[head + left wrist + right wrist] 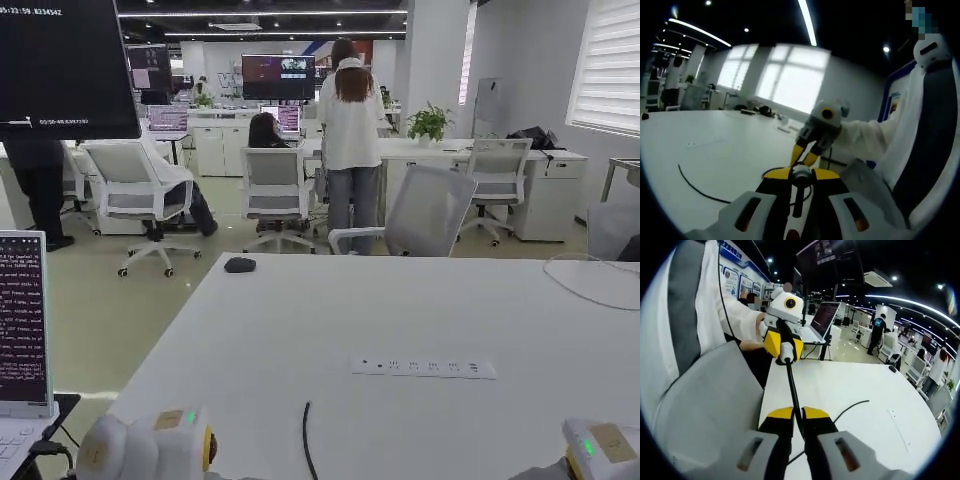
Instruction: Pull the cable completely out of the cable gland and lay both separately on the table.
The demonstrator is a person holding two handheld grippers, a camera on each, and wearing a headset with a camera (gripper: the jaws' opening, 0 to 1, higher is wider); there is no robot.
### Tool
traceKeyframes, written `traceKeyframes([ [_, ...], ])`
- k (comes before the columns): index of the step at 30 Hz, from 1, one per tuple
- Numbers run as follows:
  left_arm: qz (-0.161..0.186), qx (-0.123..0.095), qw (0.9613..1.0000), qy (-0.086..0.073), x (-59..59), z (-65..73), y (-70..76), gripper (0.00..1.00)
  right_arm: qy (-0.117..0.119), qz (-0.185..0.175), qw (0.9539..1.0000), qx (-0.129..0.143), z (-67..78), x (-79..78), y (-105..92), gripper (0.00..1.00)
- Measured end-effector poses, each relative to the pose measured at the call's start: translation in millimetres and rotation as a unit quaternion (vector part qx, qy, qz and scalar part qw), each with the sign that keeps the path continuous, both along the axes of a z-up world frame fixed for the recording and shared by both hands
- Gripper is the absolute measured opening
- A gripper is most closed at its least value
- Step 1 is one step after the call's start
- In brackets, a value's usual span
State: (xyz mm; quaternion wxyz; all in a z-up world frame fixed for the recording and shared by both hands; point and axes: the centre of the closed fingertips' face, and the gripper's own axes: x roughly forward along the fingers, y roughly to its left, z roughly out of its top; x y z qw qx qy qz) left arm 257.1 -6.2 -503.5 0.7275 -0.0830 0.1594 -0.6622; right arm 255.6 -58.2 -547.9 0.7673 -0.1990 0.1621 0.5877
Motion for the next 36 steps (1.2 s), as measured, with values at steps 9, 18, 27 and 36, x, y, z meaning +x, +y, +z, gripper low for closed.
traceKeyframes([
  [9, 0.007, 0.001, 1.0000, -0.002, 0.6, -1.9, 4.3, 0.17, 0.010, -0.015, 0.9998, -0.007, -8.0, -1.7, -13.7, 0.04],
  [18, 0.009, 0.001, 0.9999, -0.006, 0.8, -1.6, 6.0, 0.17, 0.011, -0.019, 0.9997, -0.007, -8.8, -2.8, -14.2, 0.04],
  [27, 0.014, 0.005, 0.9998, -0.010, -0.8, -6.5, 11.4, 0.17, 0.015, -0.017, 0.9997, -0.010, -15.3, -3.9, -14.4, 0.04],
  [36, 0.029, 0.016, 0.9994, -0.007, 2.3, -14.8, 24.8, 0.17, 0.023, -0.026, 0.9991, -0.022, -34.6, 0.5, -24.8, 0.05],
])
